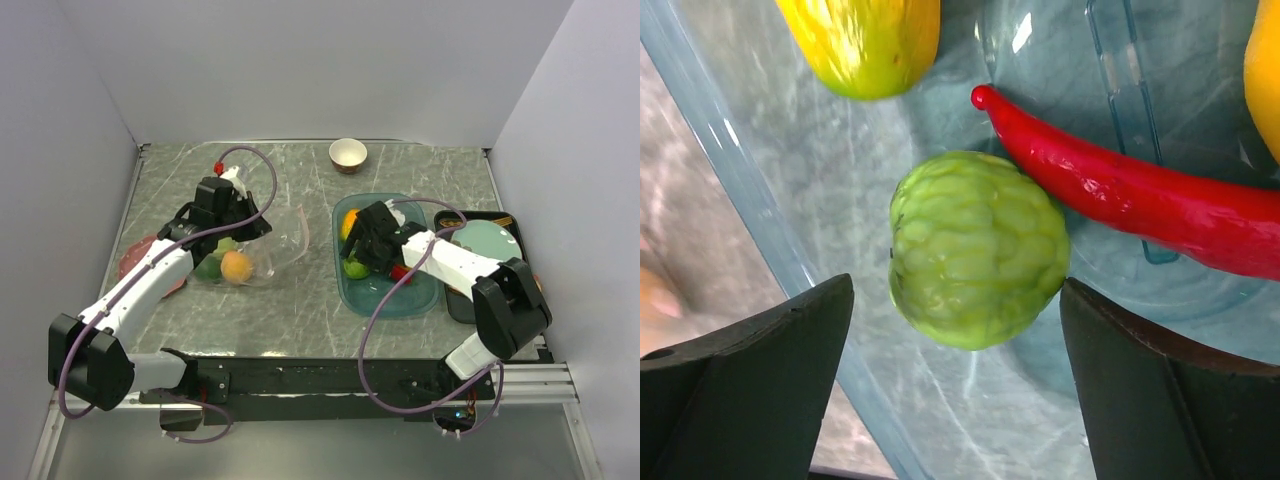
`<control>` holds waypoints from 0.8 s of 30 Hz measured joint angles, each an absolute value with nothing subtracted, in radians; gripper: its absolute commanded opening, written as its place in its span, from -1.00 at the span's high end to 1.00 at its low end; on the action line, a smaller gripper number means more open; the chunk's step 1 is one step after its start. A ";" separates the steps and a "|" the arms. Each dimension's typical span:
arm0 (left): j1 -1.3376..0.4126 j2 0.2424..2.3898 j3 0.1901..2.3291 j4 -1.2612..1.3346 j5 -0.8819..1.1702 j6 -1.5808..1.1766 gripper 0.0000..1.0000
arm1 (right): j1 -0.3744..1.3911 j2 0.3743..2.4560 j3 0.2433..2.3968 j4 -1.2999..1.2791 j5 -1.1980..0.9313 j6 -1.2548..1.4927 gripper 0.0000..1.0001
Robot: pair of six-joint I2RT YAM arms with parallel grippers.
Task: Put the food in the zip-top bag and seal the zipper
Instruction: Pick up the fake fruit from the bin.
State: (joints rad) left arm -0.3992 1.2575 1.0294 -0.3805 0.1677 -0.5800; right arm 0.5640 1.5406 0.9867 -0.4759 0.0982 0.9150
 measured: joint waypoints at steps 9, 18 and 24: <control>-0.399 1.259 1.028 -0.381 0.163 -0.572 0.98 | 0.549 1.542 0.974 -0.457 0.110 0.960 -0.60; -0.399 1.259 1.028 -0.380 0.161 -0.570 0.98 | 0.549 1.562 0.947 -0.437 0.103 0.945 -0.65; -0.399 1.260 1.028 -0.381 0.161 -0.570 0.99 | 0.549 1.566 0.929 -0.405 0.094 0.930 -0.17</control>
